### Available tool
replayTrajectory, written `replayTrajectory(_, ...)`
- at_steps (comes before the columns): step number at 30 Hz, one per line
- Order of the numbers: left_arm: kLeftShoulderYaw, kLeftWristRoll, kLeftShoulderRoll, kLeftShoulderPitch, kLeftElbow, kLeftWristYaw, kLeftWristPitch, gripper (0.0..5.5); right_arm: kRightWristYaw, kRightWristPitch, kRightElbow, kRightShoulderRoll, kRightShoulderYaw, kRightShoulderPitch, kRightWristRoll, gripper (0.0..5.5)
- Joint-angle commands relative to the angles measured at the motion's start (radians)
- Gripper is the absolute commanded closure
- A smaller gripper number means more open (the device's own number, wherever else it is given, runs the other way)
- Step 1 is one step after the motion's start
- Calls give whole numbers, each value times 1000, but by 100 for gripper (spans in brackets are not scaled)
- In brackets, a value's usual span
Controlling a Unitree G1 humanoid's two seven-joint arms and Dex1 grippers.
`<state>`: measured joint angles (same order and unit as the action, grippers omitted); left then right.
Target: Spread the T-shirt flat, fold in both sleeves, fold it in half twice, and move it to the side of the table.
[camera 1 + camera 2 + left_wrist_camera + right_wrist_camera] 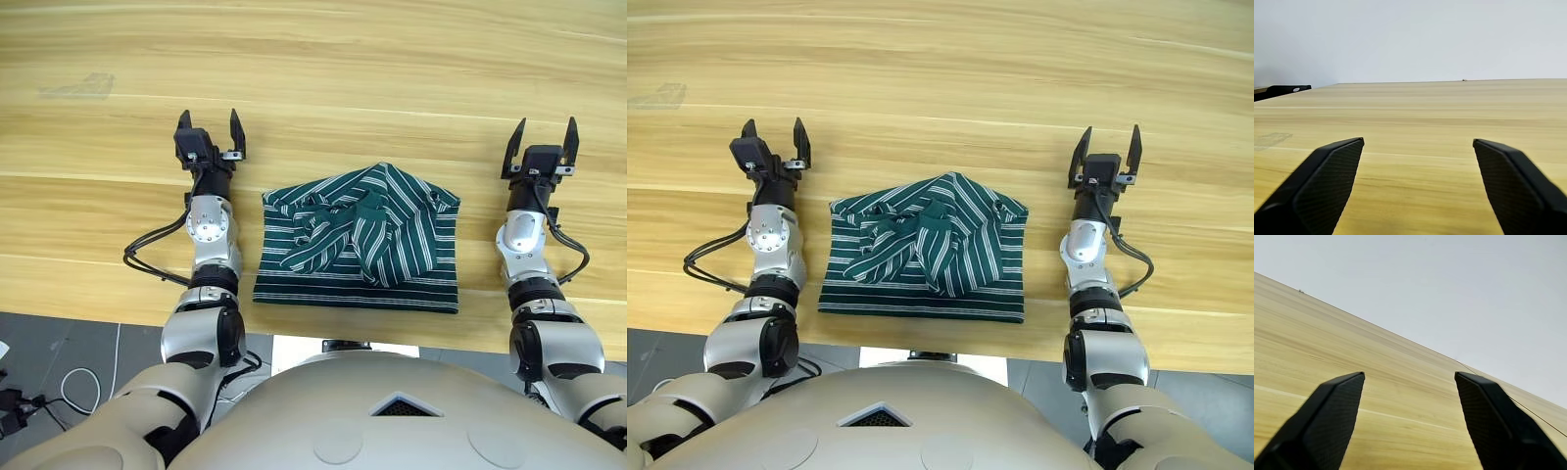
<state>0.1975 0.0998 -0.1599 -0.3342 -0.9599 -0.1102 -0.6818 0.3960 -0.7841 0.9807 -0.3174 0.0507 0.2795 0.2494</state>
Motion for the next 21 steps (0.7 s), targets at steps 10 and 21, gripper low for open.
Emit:
replayTrajectory(10, 13, 20, -7, 18, 24, -22, 0, 137, 7, -6, 13, -4, -14, 9, 20, 208)
replayTrajectory(21, -41, 547, 43, 355, 717, -597, 323, 137, -243, 54, -711, 9, -143, -337, 81, 208)
